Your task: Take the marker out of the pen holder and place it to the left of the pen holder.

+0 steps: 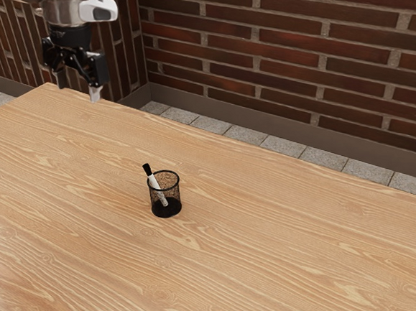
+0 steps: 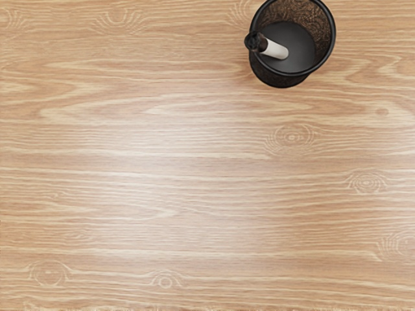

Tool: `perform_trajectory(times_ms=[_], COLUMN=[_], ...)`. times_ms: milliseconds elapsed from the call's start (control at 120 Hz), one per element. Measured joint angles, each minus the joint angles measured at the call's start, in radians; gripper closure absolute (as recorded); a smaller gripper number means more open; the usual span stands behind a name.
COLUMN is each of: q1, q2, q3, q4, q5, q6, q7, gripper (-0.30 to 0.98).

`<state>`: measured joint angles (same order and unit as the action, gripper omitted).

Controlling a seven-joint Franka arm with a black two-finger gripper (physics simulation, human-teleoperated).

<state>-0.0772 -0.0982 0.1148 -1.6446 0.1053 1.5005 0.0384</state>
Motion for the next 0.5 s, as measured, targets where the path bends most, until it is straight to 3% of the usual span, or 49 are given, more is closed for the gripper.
perform_trajectory(times_ms=[125,292,500], q1=[-0.003,0.003,-0.021], q2=[0.017,0.125,0.206], q3=[0.000,-0.002,-0.004], q4=[0.001,-0.011,-0.183], q5=[0.004,-0.014,-0.064], q6=[0.005,0.126,0.390], q7=[0.010,0.020,0.012], gripper=[0.00,0.00,0.00])
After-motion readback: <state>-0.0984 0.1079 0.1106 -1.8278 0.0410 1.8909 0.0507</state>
